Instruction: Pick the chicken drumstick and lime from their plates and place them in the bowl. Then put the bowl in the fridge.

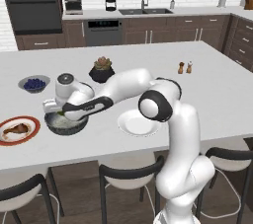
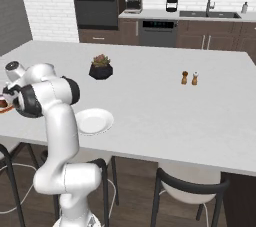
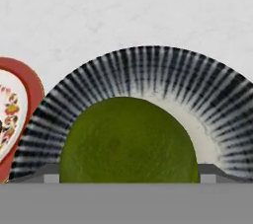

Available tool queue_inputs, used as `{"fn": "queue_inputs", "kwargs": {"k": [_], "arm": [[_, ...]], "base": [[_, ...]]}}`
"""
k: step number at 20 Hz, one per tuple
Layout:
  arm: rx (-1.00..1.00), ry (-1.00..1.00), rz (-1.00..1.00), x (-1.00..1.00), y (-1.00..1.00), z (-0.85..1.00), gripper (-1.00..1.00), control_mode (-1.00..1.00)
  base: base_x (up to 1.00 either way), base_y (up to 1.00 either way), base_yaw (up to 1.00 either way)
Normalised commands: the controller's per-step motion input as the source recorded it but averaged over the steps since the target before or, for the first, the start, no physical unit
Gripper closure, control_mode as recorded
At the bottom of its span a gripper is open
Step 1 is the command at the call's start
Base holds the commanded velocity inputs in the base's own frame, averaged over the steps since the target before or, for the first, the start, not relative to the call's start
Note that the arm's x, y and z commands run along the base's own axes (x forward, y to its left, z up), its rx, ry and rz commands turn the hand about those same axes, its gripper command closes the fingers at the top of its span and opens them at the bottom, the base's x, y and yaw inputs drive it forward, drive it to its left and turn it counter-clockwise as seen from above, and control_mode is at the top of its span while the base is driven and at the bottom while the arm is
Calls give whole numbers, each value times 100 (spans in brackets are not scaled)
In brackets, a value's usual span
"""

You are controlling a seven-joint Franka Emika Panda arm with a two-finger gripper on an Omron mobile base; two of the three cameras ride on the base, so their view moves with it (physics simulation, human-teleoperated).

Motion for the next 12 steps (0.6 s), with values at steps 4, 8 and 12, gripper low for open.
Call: {"fn": "queue_inputs", "kwargs": {"k": [4, 8, 12], "arm": [[0, 13, 0, 28, 0, -36, 100, -100], [0, 10, 0, 17, 0, -36, 100, -100], [0, 7, 0, 6, 0, -24, 100, -100]], "base": [[0, 0, 0], [0, 0, 0], [0, 0, 0]]}}
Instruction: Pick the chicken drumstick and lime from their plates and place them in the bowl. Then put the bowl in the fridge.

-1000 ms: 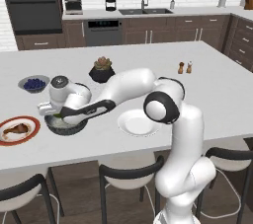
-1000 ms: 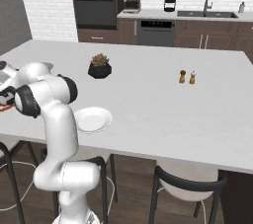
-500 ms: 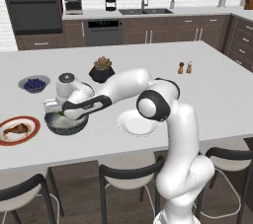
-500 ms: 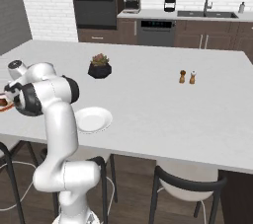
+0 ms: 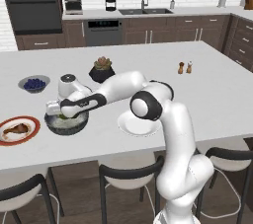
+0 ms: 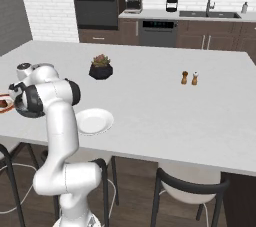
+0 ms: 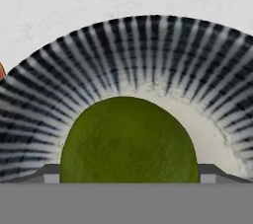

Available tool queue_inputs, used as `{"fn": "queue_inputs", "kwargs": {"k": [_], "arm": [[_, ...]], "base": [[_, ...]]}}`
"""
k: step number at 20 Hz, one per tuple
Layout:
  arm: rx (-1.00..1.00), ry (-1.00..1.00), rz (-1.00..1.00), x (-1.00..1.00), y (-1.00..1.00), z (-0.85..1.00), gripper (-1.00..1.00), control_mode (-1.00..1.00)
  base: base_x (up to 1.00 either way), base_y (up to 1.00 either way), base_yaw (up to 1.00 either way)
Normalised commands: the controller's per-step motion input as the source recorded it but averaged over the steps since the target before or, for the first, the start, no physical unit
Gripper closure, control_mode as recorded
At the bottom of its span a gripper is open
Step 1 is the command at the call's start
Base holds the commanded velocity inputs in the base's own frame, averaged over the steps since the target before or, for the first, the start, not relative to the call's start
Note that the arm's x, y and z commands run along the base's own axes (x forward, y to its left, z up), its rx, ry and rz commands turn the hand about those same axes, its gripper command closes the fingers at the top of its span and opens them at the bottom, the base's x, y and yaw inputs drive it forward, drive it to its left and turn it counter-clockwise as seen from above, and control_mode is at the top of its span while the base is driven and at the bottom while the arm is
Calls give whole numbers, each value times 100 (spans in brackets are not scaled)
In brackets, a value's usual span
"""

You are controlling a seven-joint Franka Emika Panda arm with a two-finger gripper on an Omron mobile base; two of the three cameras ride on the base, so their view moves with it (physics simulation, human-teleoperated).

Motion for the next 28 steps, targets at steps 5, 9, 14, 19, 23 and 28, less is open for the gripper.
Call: {"fn": "queue_inputs", "kwargs": {"k": [5, 9, 14, 19, 23, 28], "arm": [[0, 1, 0, 0, 0, -36, -100, -100], [0, 0, 0, 0, 0, -20, -100, -100], [0, -3, 0, -12, 0, 8, -100, -100], [0, -14, 0, -52, 0, 38, -100, -100], [4, -12, 0, -97, -47, 81, -100, -100], [8, 0, 0, -97, -90, 87, -100, -100]], "base": [[0, 0, 0], [0, 0, 0], [0, 0, 0], [0, 0, 0], [0, 0, 0], [0, 0, 0]]}}
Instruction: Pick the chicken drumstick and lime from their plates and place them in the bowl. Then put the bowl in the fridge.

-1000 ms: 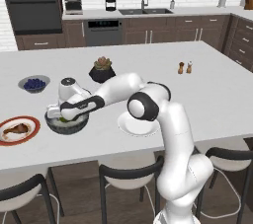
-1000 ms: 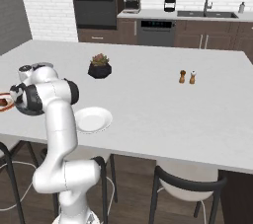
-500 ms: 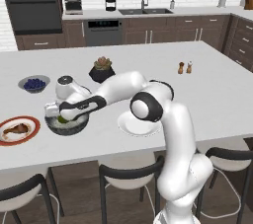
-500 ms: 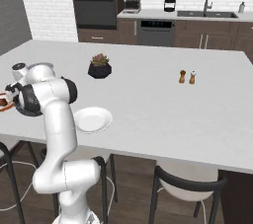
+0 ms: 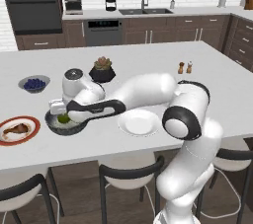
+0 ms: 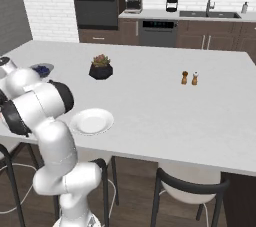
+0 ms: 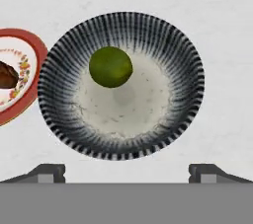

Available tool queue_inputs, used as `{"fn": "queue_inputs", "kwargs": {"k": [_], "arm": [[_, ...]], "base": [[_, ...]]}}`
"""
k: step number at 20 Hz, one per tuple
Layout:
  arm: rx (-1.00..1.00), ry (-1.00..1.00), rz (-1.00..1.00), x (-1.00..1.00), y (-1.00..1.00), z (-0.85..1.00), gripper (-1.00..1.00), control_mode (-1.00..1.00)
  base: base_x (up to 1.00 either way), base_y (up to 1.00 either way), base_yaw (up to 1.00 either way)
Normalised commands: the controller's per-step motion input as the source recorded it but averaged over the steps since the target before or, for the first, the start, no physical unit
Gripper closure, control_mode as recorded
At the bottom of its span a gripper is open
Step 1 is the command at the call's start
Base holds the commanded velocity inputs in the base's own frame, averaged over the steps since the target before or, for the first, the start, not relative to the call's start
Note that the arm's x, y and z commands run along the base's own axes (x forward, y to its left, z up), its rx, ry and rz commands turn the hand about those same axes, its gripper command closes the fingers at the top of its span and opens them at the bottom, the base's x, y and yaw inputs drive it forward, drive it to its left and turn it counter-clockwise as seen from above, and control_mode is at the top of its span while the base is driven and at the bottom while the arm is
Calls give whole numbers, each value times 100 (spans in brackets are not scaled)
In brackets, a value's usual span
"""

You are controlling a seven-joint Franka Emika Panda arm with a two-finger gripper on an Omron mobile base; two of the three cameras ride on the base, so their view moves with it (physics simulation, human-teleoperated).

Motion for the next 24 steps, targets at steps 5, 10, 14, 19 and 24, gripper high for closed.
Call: {"fn": "queue_inputs", "kwargs": {"k": [5, 10, 14, 19, 24], "arm": [[5, 0, 1, -95, -100, 70, -100, -100], [0, 0, 2, -81, -100, 59, -100, -100], [0, -1, 8, -83, -100, 59, -100, -100], [0, 0, 4, -79, -100, 60, -100, -100], [0, 0, -2, -72, -88, 23, -100, -100]], "base": [[0, 0, 0], [0, 0, 0], [0, 0, 0], [0, 0, 0], [0, 0, 0]]}}
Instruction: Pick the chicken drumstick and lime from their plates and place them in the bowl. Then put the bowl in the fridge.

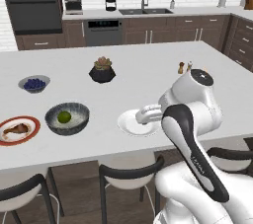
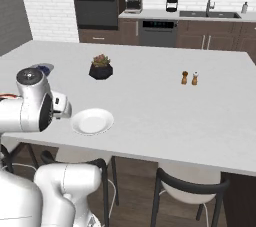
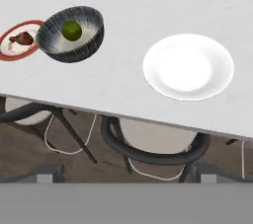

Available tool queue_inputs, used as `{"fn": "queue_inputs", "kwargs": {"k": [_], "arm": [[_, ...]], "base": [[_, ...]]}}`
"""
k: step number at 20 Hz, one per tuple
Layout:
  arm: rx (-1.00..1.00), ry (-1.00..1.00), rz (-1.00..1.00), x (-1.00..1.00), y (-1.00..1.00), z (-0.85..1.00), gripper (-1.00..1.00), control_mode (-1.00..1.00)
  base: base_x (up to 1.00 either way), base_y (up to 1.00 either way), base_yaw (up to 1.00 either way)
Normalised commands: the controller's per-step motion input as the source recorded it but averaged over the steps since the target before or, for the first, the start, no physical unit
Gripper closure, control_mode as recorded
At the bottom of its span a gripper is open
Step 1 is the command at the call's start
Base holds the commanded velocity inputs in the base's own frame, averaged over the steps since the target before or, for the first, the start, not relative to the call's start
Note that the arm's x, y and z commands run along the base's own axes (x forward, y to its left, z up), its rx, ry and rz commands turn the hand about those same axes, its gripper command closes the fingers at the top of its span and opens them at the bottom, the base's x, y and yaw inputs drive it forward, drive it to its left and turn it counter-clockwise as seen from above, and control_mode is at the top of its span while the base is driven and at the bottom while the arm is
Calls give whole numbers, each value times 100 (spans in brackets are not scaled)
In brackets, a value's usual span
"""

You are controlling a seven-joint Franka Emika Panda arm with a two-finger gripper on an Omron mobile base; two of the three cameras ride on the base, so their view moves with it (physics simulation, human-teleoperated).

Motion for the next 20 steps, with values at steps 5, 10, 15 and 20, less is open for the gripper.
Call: {"fn": "queue_inputs", "kwargs": {"k": [5, 10, 15, 20], "arm": [[0, 0, -6, -14, -1, 1, -100, 100], [0, 0, 0, 0, 0, 0, -100, 100], [0, 0, 0, 0, 0, 0, -100, 100], [0, 0, 0, 0, 0, 0, -100, 100]], "base": [[-74, 46, -6], [-86, 100, -7], [-11, 100, -2], [99, 94, -10]]}}
